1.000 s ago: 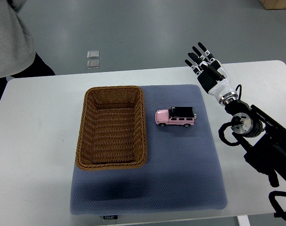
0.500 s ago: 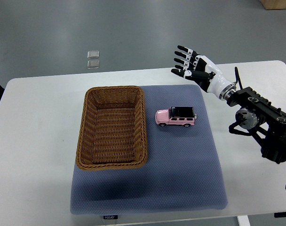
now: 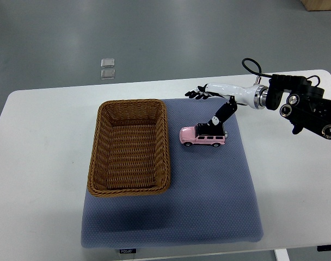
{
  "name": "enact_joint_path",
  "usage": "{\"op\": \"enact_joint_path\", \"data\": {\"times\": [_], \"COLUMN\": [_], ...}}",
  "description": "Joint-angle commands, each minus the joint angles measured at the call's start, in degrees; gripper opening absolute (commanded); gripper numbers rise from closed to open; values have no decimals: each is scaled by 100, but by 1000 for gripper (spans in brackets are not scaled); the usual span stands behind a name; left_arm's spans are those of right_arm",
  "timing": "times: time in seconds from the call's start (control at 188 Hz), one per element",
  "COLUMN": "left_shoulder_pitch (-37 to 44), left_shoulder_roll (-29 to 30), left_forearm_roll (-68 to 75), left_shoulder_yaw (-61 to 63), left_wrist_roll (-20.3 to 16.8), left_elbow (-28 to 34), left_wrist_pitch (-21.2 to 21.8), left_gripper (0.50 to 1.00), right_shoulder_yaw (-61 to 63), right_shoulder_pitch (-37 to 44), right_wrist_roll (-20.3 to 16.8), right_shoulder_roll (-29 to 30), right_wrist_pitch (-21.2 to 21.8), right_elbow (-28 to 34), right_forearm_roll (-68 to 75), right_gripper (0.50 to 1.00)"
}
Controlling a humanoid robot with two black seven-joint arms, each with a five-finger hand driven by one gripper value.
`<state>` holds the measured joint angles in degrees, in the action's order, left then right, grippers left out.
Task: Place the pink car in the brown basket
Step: 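Lower the right hand and close fingers around the pink car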
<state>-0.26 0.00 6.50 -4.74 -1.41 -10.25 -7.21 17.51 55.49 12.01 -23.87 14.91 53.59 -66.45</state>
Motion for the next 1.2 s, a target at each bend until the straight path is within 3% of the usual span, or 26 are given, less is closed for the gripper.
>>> {"op": "enact_joint_path", "data": {"times": [0.0, 0.702, 0.798, 0.846, 0.856, 0.984, 1.043, 1.197], "left_shoulder_pitch": [0, 0, 9, 9, 9, 9, 9, 9], "left_shoulder_roll": [0, 0, 0, 0, 0, 0, 0, 0], "left_forearm_roll": [1, -8, -8, -8, -8, -8, -8, -8], "left_shoulder_yaw": [-9, -18, -18, -18, -18, -18, -18, -18], "left_wrist_roll": [0, 0, 0, 0, 0, 0, 0, 0], "left_elbow": [-4, 5, 5, 5, 5, 14, 14, 5], "left_wrist_pitch": [0, 0, 0, 0, 0, 0, 0, 0], "left_gripper": [1000, 1000, 1000, 1000, 1000, 1000, 1000, 1000], "right_shoulder_yaw": [-11, -90, -90, -99, -99, -99, -99, -81], "right_shoulder_pitch": [-179, -680, -697, -697, -697, -688, -671, -627], "right_wrist_roll": [4, -102, -102, -102, -102, -102, -102, -84], "right_shoulder_roll": [67, 216, 225, 243, 251, 260, 251, 216], "right_wrist_pitch": [-102, -445, -445, -445, -445, -489, -603, -709], "right_elbow": [11, -279, -350, -358, -358, -358, -358, -350], "right_forearm_roll": [-9, -114, -114, -114, -114, -114, -114, -105], "right_gripper": [915, 895, 850, 770, 734, 613, 500, 500]}}
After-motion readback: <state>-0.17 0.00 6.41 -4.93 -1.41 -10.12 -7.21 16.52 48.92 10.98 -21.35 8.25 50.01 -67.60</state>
